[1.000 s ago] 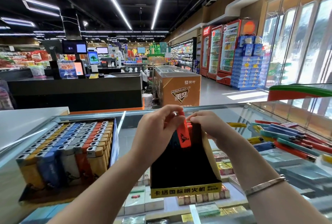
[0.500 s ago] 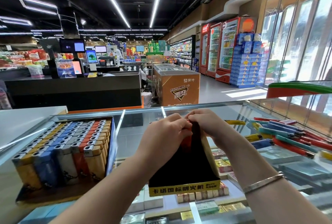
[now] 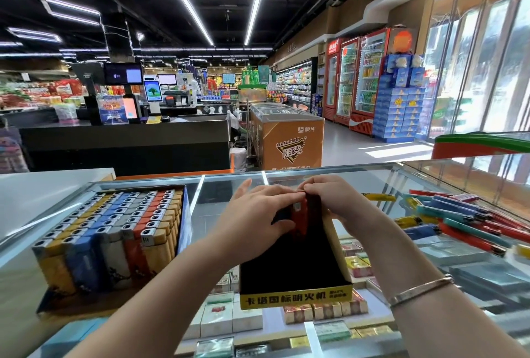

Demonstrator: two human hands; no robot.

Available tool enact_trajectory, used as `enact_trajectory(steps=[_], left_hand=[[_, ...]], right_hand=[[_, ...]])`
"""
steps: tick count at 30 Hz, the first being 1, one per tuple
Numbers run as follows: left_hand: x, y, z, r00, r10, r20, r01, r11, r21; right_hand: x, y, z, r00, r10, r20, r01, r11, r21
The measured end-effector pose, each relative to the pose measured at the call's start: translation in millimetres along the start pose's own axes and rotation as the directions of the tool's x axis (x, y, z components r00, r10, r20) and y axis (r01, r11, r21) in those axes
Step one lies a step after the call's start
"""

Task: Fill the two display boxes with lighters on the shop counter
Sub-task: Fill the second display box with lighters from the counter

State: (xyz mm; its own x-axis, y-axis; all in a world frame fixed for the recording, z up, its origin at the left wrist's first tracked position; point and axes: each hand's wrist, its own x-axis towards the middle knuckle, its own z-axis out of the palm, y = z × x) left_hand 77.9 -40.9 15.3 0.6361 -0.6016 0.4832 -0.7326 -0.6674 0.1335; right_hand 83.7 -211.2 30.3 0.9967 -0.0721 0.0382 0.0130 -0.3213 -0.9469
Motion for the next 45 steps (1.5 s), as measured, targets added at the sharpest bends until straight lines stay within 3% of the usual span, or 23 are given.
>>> enact_trajectory(steps=[5,7,11,14,16,18,21,24,26,28,31,34,37,41,45], left_hand=[[-11,-7,4,0.995,-0.098,0.034,0.099,0.995,-0.024],[-14,-6,5,0.979,-0.205,-0.009,0.202,0.970,-0.136],[-15,1,9,0.889,-0.429,-0.161,0.334,0.847,-0.413],[-15,0,10,0.831,-0.549,-0.091,0.383,0.682,-0.623],[-15,-1,10,0.814,-0.581,-0.025,0.394,0.583,-0.711],[-14,-3,13,0.813,-0.582,-0.029,0.393,0.584,-0.710],[-12,0,15,0.817,-0.574,-0.055,0.382,0.610,-0.694],[-11,3,17,0.807,-0.590,-0.026,0.397,0.574,-0.716],[-11,3,18,0.807,-0.590,0.027,0.425,0.548,-0.720],[-11,2,20,0.807,-0.585,0.077,0.458,0.537,-0.708],[-11,1,20,0.793,-0.602,0.096,0.489,0.534,-0.690],[-12,1,19,0.786,-0.608,0.107,0.514,0.549,-0.659],[-13,2,18,0.788,-0.601,0.132,0.520,0.536,-0.665],[-13,2,17,0.789,-0.594,0.157,0.527,0.522,-0.671],[-13,2,17,0.790,-0.593,0.157,0.532,0.535,-0.656]], right_hand=[[0,1,-1,1.000,-0.001,0.004,0.001,1.000,0.011],[0,1,-1,1.000,0.004,-0.001,-0.004,1.000,0.026],[1,2,-1,0.978,-0.116,-0.171,0.120,0.993,0.013],[-1,5,-6,0.897,-0.248,-0.367,0.247,0.968,-0.051],[-5,10,-13,0.856,-0.311,-0.414,0.279,0.951,-0.136],[-12,18,-24,0.840,-0.353,-0.411,0.251,0.926,-0.281],[-23,32,-53,0.837,-0.361,-0.411,0.075,0.820,-0.568],[-36,44,-83,0.896,-0.221,-0.386,-0.156,0.656,-0.738],[-43,50,-97,0.933,-0.109,-0.344,-0.231,0.551,-0.802],[-46,57,-105,0.971,-0.038,-0.234,-0.191,0.462,-0.866],[-47,63,-110,0.993,-0.038,-0.114,-0.088,0.412,-0.907],[-46,62,-112,0.998,-0.017,-0.059,-0.048,0.390,-0.920],[-43,66,-104,0.998,0.038,-0.049,-0.058,0.280,-0.958],[-41,76,-89,0.987,-0.104,-0.122,-0.105,0.149,-0.983],[-41,78,-88,0.972,-0.220,-0.084,-0.044,0.180,-0.983]])
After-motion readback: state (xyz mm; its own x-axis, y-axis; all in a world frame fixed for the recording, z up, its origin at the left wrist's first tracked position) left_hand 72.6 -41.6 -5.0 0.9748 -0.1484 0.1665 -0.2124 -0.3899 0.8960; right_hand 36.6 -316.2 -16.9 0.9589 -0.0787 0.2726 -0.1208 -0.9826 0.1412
